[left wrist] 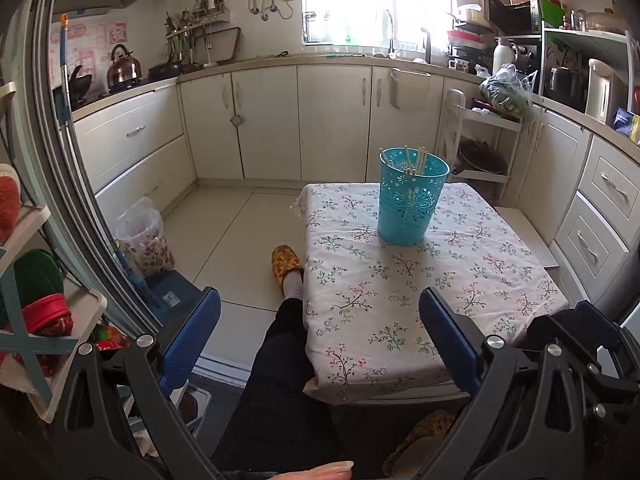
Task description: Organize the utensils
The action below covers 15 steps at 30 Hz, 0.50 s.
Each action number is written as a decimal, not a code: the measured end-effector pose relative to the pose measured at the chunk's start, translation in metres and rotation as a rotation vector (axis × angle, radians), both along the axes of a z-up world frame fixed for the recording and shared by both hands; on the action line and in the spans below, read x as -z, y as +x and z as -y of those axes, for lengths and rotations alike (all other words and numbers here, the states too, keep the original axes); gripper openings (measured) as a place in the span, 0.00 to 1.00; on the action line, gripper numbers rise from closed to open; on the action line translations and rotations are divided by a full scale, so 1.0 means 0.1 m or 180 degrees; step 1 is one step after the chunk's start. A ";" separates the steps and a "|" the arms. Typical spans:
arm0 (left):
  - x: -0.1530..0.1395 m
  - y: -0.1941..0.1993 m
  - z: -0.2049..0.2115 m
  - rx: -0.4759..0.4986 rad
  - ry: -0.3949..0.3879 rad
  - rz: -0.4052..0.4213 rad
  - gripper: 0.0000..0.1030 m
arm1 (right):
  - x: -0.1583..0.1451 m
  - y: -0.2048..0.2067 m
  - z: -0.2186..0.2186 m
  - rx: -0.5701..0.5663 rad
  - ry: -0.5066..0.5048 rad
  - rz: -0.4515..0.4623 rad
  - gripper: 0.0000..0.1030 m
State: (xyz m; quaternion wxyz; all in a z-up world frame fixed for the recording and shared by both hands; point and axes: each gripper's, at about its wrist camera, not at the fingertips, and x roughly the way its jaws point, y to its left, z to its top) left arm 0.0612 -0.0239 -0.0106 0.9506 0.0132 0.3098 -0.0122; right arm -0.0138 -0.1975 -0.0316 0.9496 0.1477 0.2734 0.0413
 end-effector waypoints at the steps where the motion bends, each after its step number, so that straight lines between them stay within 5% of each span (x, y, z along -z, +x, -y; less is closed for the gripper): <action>1: -0.01 0.00 0.00 0.0005 -0.0002 -0.0002 0.93 | 0.00 0.00 0.00 0.0004 0.0002 -0.0002 0.93; 15: -0.05 -0.09 0.03 0.0047 0.0019 0.0036 0.93 | -0.04 -0.07 0.01 0.0044 -0.0006 0.0026 0.93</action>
